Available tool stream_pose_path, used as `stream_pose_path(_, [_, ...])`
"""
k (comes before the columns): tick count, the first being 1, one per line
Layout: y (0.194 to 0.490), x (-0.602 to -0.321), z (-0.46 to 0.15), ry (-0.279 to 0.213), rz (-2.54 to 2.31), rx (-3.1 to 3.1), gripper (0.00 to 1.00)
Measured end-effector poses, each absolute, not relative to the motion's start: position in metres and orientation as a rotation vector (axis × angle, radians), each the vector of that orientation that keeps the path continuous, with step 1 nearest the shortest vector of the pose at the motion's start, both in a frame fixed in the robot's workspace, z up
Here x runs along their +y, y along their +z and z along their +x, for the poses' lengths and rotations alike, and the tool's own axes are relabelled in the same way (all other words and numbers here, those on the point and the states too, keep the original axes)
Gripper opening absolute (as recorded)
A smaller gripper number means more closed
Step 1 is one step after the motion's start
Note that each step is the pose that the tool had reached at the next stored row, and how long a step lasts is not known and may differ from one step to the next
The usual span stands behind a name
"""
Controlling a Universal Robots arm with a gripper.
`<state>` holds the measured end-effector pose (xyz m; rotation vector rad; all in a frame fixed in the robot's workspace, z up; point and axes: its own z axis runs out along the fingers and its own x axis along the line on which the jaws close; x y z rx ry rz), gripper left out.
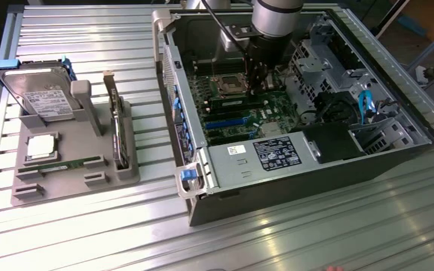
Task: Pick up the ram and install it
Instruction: 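Insert the ram into the slot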
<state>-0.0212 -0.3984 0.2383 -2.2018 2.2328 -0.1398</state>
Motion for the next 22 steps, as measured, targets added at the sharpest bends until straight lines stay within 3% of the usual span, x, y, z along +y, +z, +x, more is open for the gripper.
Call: stream_pose_path(22, [0.2392, -0.3998, -0.0206, -0.14, -2.203, 2.232, 0.12])
